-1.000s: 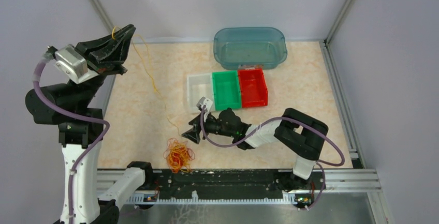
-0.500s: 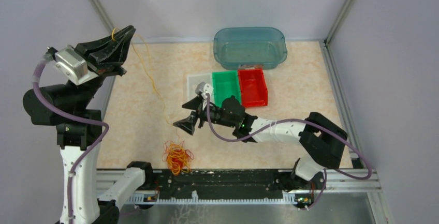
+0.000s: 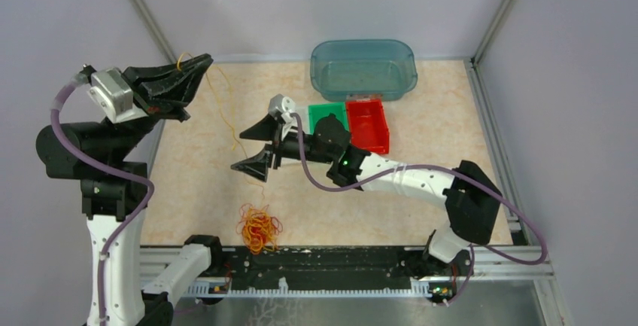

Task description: Untangle the cables

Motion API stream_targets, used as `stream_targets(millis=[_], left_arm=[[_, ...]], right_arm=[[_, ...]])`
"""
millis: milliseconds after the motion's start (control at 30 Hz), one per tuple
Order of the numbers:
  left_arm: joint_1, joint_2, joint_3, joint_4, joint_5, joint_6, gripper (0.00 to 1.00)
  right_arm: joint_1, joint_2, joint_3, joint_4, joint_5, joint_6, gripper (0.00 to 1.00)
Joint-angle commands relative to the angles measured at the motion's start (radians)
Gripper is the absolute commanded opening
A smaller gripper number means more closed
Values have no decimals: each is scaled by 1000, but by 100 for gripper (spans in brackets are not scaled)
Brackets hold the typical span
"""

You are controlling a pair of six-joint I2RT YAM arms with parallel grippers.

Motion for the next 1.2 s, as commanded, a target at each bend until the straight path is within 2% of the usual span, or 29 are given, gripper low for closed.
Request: stream_targets(millis=[0, 200, 367, 833, 933, 1100, 1167], left_arm=[[-3, -23, -10, -39, 70, -44, 0], [-3, -28, -8, -71, 92, -87, 0], [-2, -29, -11, -123, 111, -113, 0], [-3, -33, -11, -94, 163, -128, 0], [-2, -20, 25, -90, 159, -116, 0], [-3, -4, 78, -70, 149, -71, 0], [-2, 3, 105, -55, 128, -42, 0]], right_arm=[[-7, 50, 109, 11, -96, 30, 89], [-7, 101, 197, -7, -173, 69, 82], [-5, 126, 203, 9, -206, 86, 79], [-3, 159, 246, -44, -244, 72, 69], [-4, 159, 252, -43, -245, 70, 65], [-10, 143, 271, -84, -238, 53, 50], [-20, 124, 273, -99, -238, 51, 51]])
